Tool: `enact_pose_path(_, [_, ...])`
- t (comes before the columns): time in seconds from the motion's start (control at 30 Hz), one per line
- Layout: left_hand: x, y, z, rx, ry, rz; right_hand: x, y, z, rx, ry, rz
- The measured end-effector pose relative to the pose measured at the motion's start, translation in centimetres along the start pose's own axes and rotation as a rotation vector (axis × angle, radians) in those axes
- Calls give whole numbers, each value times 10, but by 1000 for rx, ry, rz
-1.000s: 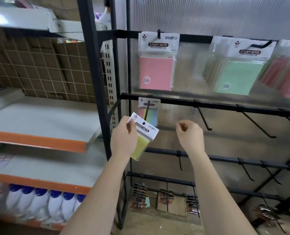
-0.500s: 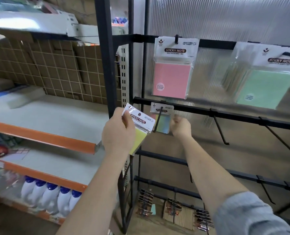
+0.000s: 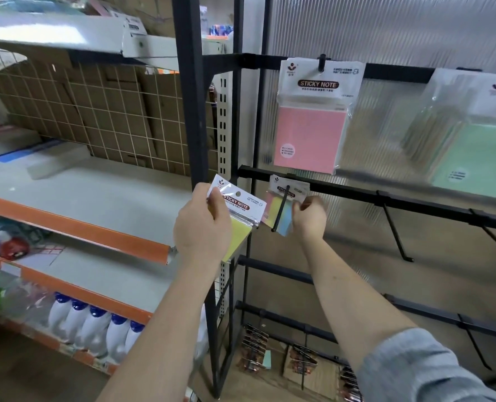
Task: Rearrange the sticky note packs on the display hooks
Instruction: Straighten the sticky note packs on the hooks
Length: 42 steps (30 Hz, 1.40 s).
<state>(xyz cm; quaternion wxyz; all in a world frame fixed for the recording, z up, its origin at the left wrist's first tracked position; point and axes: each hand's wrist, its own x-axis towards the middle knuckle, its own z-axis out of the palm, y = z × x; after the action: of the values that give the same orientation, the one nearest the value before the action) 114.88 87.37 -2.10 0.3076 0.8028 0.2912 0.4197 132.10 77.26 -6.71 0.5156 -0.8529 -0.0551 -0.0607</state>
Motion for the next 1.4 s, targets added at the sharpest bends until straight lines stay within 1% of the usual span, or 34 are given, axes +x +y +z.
enact_pose_path(0.17, [1,-2,-3,-15,40,10,-1,2,1,65,-120,6])
enact_pose_path(0.37, [-1,-7,-8,-9,57,-25,-14,1,-8,22,-83,-97])
enact_pose_path(0.57, [-3,-11,-23,6,71,-53,-45,4,-18,39,-114,-131])
enact_pose_path(0.7, [-4,-15,-38,3,71,-89,-72,6,-24,30,-50,-178])
enact_pose_path(0.83, [-10,-18,-51,20,78,-101,-97,5,-29,81,-38,-194])
enact_pose_path(1.1, [-23,-20,-66,-15,74,-113,-126,-11,-51,20,51,-283])
enact_pose_path(1.2, [-26,-22,-68,-32,69,-99,-129,-22,-63,75,107,-310])
enact_pose_path(1.4, [-25,-15,-70,-116,51,-138,-140,-28,-91,133,244,-342])
